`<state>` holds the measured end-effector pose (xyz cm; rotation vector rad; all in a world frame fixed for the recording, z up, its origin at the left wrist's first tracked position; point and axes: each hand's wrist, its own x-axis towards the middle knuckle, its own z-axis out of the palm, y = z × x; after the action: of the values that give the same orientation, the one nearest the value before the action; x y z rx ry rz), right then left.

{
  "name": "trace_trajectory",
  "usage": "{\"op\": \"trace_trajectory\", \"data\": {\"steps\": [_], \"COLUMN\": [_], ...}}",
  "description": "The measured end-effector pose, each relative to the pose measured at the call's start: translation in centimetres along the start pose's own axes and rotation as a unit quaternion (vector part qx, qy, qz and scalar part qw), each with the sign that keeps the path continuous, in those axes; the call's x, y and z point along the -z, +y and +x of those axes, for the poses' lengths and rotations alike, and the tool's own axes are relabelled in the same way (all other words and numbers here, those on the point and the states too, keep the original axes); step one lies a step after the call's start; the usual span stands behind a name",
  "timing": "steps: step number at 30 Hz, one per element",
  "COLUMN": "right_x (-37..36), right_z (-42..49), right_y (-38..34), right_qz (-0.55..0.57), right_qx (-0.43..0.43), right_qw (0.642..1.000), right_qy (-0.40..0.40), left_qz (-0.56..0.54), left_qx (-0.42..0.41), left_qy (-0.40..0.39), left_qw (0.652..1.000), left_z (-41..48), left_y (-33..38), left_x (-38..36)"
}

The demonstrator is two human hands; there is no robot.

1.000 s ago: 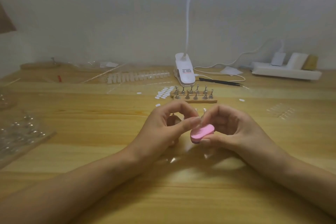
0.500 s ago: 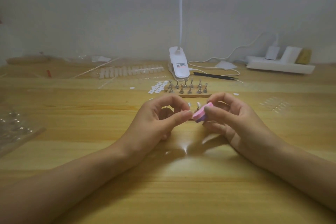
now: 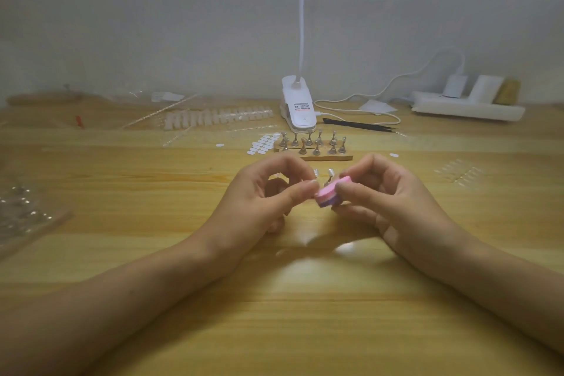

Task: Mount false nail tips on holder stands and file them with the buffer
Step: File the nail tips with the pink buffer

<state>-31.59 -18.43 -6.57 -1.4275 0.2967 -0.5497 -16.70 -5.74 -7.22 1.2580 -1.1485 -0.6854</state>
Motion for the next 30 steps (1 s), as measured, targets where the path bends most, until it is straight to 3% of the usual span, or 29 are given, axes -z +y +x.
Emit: {"op": "trace_trajectory", "data": {"steps": [3, 7, 10, 15, 19, 24, 28, 30], "right_x": [-0.17, 0.11, -0.13, 0.26, 0.01, 0.33, -0.07, 0.01], "right_z": [-0.15, 0.10, -0.06, 0.21, -0.07, 0.27, -0.13, -0.01], "right_y": [0.06, -0.19, 0.03, -0.06, 0.18, -0.14, 0.16, 0.05], "right_qz": [-0.045, 0.019, -0.028, 0.009, -0.051, 0.009, -0.068, -0.051], "right_qx": [-0.006, 0.003, -0.012, 0.007, -0.003, 0.003, -0.002, 0.001], "right_qw": [0.997, 1.000, 0.998, 1.000, 0.996, 1.000, 0.995, 0.998], "right_qy": [-0.055, 0.023, -0.052, 0.018, -0.067, 0.016, -0.079, -0.040], "left_qz": [0.008, 0.009, 0.013, 0.012, 0.015, 0.017, 0.020, 0.022], "left_qx": [-0.007, -0.002, -0.009, -0.003, -0.007, 0.000, -0.008, -0.007], "left_qy": [-0.008, 0.000, -0.013, -0.002, -0.005, -0.006, -0.006, -0.012], "left_qw": [1.000, 1.000, 1.000, 1.000, 1.000, 1.000, 1.000, 1.000], "left_z": [-0.03, -0.02, -0.17, 0.00, -0.12, -0.15, -0.18, -0.16], "left_y": [0.05, 0.10, 0.13, 0.15, 0.14, 0.09, 0.10, 0.07], "left_x": [-0.10, -0.03, -0.07, -0.02, -0.10, 0.04, -0.04, -0.04]}}
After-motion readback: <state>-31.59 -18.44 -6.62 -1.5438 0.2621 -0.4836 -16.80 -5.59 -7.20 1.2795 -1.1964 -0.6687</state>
